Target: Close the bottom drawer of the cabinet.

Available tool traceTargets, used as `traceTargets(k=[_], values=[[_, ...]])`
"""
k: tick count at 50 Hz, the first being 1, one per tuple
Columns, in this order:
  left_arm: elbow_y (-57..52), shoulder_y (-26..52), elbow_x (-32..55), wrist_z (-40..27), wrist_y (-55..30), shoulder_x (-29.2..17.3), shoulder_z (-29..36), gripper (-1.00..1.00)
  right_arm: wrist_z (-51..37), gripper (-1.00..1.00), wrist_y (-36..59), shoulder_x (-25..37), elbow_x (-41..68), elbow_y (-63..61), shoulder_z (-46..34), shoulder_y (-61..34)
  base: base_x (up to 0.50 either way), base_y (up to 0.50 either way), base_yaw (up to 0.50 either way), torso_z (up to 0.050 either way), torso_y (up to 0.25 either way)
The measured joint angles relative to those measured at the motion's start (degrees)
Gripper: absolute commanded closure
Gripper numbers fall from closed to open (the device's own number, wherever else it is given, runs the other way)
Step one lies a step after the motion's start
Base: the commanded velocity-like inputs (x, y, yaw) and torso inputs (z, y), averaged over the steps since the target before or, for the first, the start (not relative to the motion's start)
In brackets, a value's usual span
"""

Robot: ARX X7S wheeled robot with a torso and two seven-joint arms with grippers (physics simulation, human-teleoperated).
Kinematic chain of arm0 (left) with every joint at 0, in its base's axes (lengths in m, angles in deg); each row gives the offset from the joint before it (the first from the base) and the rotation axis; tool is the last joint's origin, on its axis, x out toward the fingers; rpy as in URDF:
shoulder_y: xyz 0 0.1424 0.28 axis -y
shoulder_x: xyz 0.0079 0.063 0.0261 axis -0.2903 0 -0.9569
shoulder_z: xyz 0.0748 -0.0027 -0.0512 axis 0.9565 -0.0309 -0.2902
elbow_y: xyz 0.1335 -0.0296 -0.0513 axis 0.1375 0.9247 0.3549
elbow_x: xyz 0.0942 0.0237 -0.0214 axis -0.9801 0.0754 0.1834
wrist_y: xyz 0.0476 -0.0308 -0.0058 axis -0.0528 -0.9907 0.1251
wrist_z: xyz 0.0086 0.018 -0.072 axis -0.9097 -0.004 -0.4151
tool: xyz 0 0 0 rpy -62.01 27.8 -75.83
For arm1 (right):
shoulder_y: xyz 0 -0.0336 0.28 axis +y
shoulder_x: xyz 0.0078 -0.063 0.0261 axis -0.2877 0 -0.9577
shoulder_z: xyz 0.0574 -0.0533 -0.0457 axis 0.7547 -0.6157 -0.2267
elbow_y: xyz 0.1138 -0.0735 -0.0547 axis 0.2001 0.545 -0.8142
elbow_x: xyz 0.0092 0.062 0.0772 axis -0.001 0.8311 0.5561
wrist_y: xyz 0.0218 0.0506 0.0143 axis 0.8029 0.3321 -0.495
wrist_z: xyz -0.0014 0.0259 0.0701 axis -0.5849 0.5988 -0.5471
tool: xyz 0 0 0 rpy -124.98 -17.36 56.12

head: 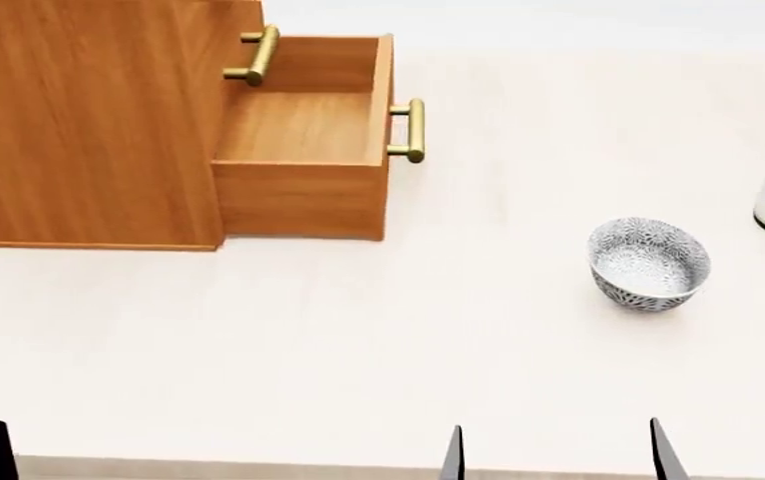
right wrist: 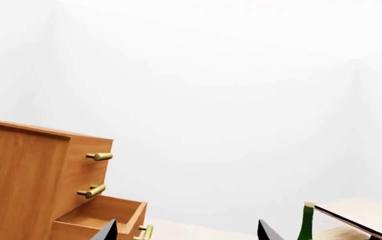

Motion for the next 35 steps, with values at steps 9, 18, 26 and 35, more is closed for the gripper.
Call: traceTargets(k=[9, 18, 26, 35], values=[[0.8, 0.1, -0.1, -0.3, 0.7, -0.3, 0.3, -1.00, -0.3, -1.00, 0.1, 0.3, -0.3, 0.0, -0.3, -0.1, 0.00, 0.50, 0.00, 0.000, 0.000], [0.7, 0.4, 0.0, -0.7, 0.1, -0.6, 0.6, -1.00, -0.2, -1.00, 0.7, 0.7, -0.3, 0.2, -0.9, -0.4, -0.04, 0.50, 0.00, 0.000, 0.000], [0.6, 0.5, 0.1, -1.0, -0.2, -0.9, 0.8, -1.00, -0.2, -1.00, 0.9, 1.1, -0.1, 0.4, -1.1, -0.5, -0.05, 0.50, 0.00, 0.000, 0.000], [0.7, 0.8, 0.1, -1.4, -0.5, -1.2, 1.0, -1.00, -0.6, -1.00, 0.3, 1.3, 0.4, 0.6, -1.2, -0.5, -0.01, 0.11, 0.00, 0.000, 0.000]])
